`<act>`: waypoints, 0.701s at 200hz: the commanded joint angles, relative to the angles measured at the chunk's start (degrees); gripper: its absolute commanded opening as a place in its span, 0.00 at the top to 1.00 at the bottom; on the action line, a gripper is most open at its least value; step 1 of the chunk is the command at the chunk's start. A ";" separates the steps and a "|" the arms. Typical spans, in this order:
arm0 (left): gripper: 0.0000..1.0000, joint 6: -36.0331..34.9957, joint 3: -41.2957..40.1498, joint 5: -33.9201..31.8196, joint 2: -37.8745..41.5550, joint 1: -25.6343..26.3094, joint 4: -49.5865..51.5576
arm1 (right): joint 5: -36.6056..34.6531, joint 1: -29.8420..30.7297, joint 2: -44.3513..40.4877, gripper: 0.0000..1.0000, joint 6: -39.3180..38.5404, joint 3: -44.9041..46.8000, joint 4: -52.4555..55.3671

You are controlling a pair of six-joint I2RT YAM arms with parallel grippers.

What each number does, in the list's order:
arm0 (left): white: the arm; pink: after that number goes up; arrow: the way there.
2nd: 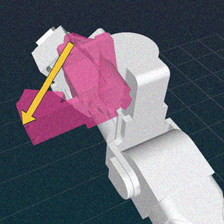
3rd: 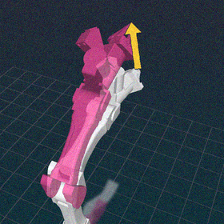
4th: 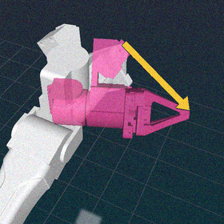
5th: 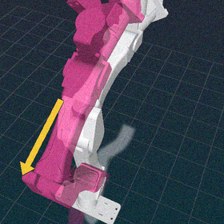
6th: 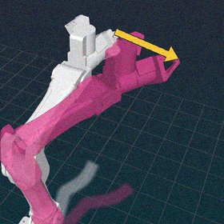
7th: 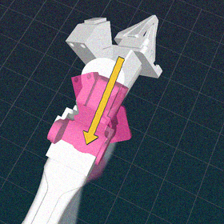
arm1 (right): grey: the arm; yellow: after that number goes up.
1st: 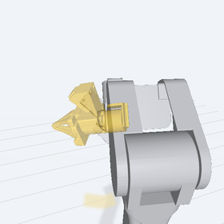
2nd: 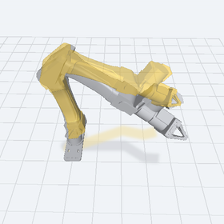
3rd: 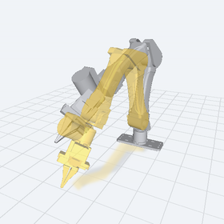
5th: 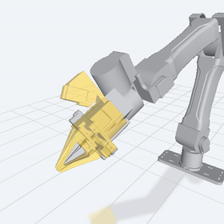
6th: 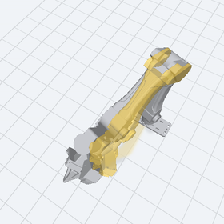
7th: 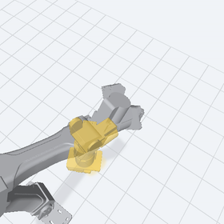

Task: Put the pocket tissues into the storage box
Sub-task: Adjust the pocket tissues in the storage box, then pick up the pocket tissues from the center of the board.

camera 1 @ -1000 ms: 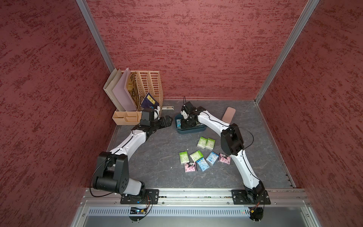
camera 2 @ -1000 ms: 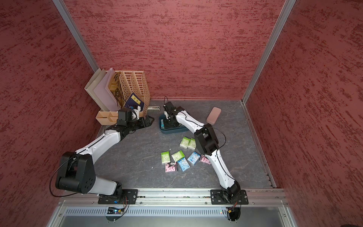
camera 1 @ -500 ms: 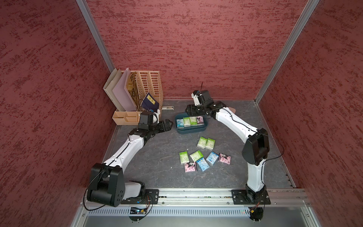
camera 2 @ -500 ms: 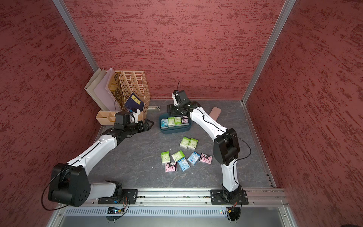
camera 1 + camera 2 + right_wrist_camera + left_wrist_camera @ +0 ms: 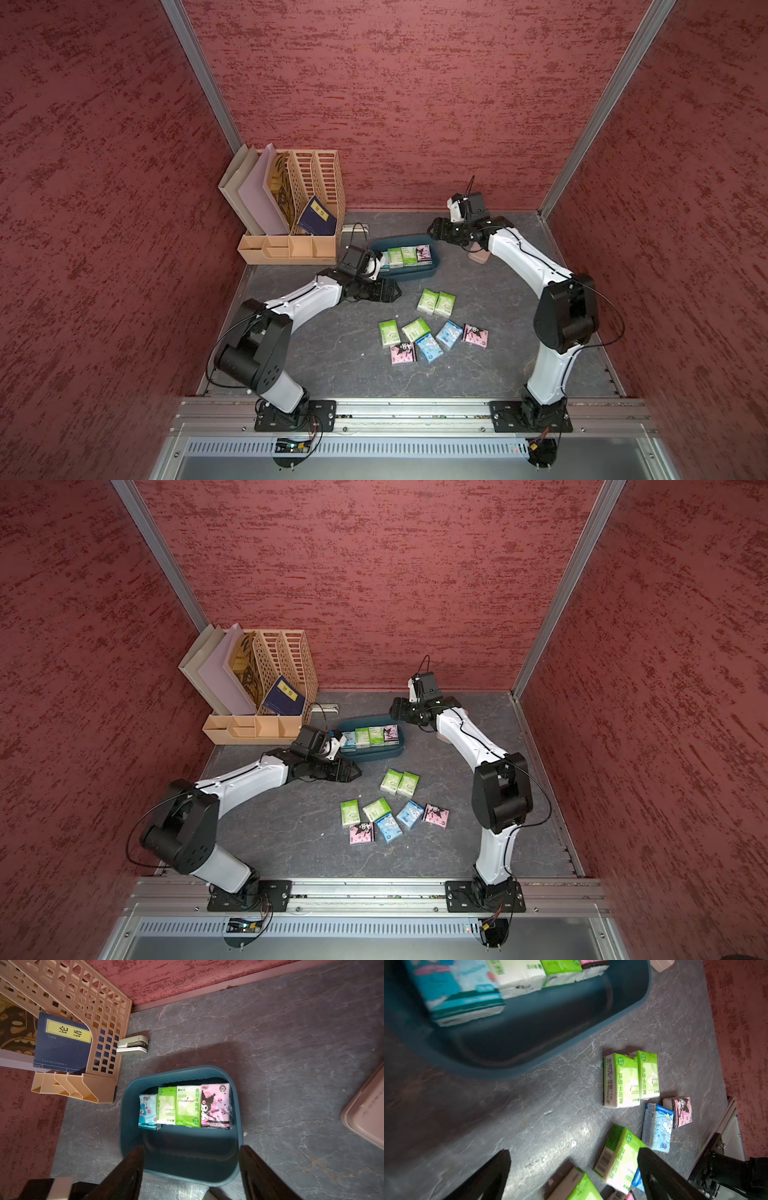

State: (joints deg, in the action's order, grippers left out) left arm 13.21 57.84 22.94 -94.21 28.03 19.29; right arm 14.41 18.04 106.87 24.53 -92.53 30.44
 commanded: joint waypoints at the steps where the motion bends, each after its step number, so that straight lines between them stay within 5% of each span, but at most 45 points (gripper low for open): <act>1: 0.00 -1.64 5.38 0.37 -4.29 2.61 -1.77 | 1.20 -0.80 -4.85 0.25 1.04 2.86 -3.18; 94: 0.01 -1.52 16.12 1.33 -16.98 8.50 2.69 | -1.64 -2.22 -8.87 0.27 -2.03 7.02 -2.02; 140: 0.16 -1.52 18.36 2.60 -19.98 8.79 4.32 | -0.62 -3.25 -8.45 0.30 -2.26 7.03 -1.48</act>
State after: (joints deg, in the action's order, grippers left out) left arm 12.40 74.35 24.25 -112.49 36.93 21.93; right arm 13.74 15.66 99.42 23.09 -86.15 29.61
